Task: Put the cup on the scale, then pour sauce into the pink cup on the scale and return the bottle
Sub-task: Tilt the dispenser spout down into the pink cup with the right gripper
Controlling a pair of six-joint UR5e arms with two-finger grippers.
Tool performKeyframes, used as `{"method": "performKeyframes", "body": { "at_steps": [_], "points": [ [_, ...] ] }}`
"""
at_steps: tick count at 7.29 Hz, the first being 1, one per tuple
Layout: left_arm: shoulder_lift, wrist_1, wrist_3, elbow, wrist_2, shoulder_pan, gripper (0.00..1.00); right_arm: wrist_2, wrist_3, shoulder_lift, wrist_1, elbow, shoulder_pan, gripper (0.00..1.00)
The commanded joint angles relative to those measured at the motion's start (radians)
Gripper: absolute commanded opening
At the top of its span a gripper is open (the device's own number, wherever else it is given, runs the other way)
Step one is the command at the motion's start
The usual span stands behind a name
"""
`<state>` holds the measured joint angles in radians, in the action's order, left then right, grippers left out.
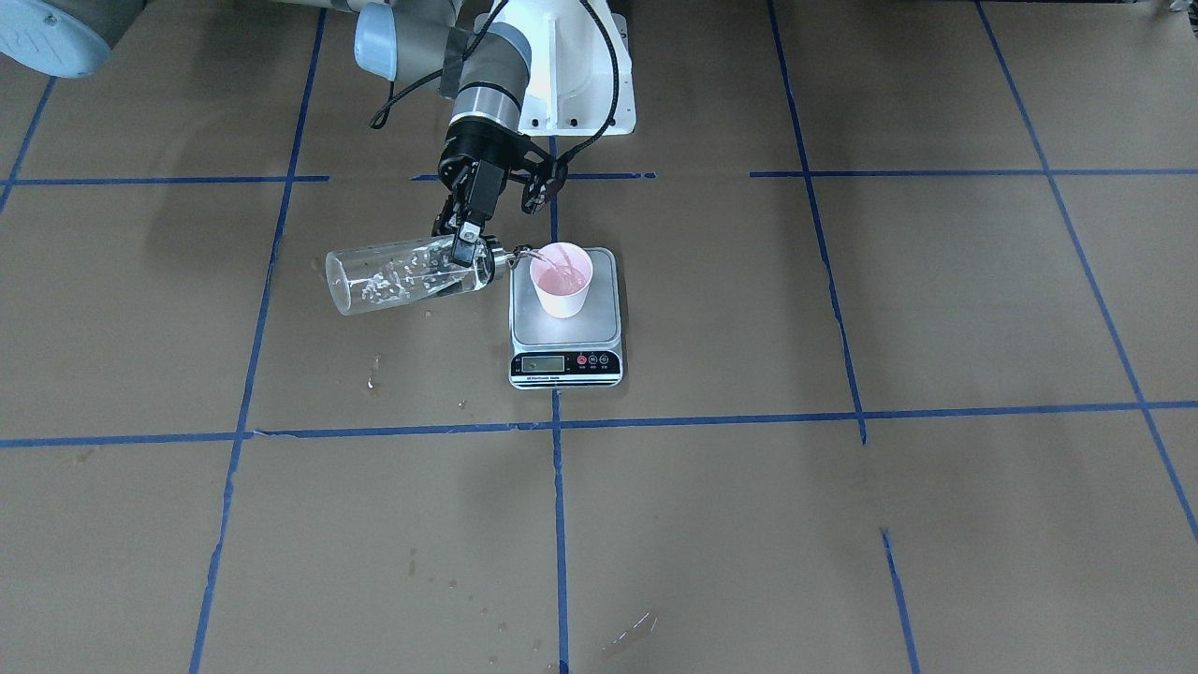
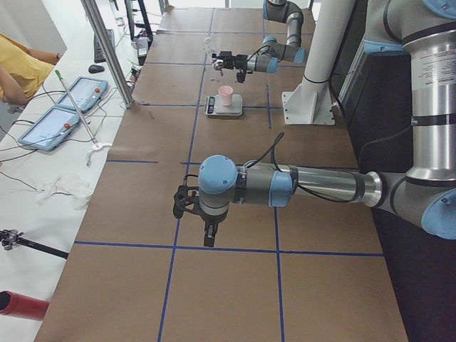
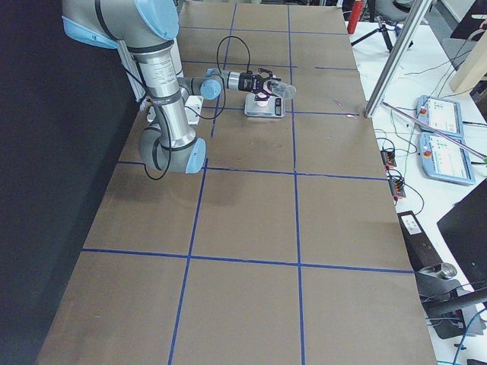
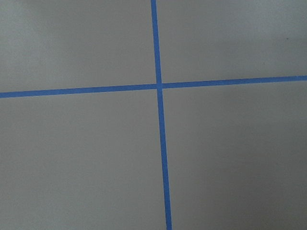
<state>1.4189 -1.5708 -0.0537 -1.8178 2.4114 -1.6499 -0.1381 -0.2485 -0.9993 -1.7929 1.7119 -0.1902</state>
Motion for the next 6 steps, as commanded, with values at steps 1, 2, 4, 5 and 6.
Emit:
{"method": "performKeyframes", "body": {
  "at_steps": [1, 2, 4, 5, 6],
  "points": [
    [0.0, 0.0, 0.0, 0.0, 0.0, 0.001, 1.0, 0.0, 0.0, 0.001, 0.003, 0.0, 0.0, 0.0],
    [0.0, 0.0, 0.0, 0.0, 0.0, 0.001, 1.0, 0.0, 0.002, 0.001, 0.004, 0.0, 0.0, 0.0],
    [0.0, 0.0, 0.0, 0.0, 0.0, 0.001, 1.0, -0.002, 0.006, 0.001, 0.007, -0.002, -0.002, 0.0],
    [0.0, -0.002, 0.0, 0.0, 0.0, 0.001, 1.0, -0.003, 0.012, 0.002, 0.01, -0.002, -0.002, 0.0],
    [0.0, -0.002, 0.0, 0.0, 0.0, -0.001, 1.0, -0.008, 0.02, 0.001, 0.012, 0.0, 0.0, 0.0]
  ]
}}
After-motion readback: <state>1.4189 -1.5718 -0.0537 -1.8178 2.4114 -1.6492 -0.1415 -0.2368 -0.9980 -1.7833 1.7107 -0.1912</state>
